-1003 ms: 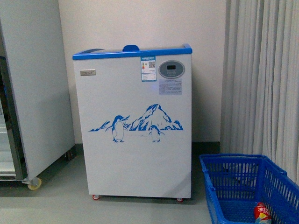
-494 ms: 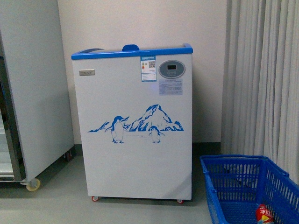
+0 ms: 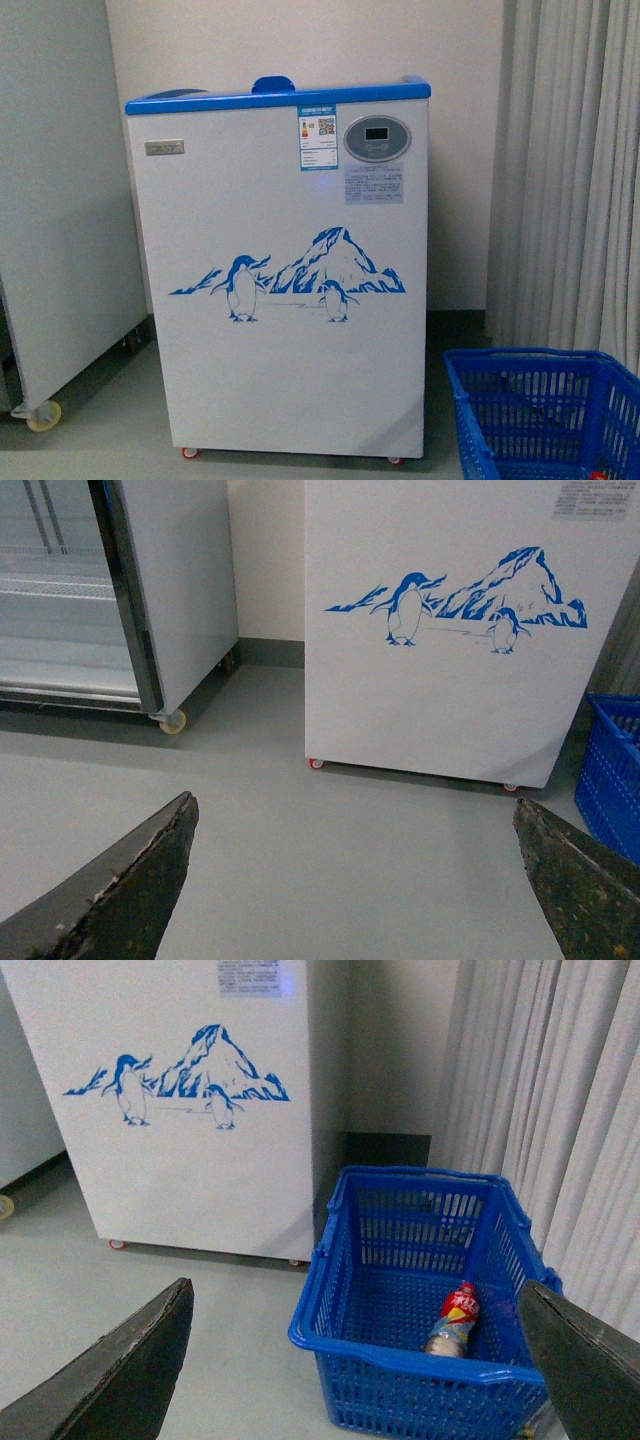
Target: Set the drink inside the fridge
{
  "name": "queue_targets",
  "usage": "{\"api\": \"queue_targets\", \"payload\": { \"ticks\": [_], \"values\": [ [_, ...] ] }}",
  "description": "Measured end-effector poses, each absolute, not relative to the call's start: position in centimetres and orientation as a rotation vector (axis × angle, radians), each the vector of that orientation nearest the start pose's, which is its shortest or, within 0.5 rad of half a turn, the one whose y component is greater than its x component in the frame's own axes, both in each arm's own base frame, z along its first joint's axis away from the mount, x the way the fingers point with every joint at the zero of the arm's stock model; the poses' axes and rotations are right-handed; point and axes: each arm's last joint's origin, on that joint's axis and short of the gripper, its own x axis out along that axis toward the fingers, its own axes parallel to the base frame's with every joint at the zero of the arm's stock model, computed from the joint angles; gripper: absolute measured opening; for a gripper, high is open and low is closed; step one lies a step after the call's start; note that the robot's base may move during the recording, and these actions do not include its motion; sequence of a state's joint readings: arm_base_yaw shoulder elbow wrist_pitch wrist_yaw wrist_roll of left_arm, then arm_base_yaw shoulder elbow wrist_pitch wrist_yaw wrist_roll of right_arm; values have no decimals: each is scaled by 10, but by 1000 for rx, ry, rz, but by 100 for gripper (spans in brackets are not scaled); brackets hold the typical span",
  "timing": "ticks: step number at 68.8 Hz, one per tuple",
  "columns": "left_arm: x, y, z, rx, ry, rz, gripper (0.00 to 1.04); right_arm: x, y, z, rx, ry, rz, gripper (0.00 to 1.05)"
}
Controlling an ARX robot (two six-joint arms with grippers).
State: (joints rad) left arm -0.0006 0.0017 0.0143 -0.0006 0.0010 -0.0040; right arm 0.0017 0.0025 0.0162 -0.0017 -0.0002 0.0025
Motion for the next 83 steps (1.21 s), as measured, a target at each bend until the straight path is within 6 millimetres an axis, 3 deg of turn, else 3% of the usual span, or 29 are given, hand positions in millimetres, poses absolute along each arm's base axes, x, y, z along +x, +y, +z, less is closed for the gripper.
{"api": "queue_targets", "payload": {
  "ticks": [74, 78, 83],
  "values": [
    [97, 0, 168, -4, -12, -1, 97, 97, 0, 169, 3, -11, -1, 97],
    [97, 0, 168, -4, -12, -1, 97, 98, -2, 167, 42, 152, -93, 97],
    [97, 0, 168, -4, -12, -1, 97, 110, -16, 166, 70, 551, -323, 97]
  ]
}}
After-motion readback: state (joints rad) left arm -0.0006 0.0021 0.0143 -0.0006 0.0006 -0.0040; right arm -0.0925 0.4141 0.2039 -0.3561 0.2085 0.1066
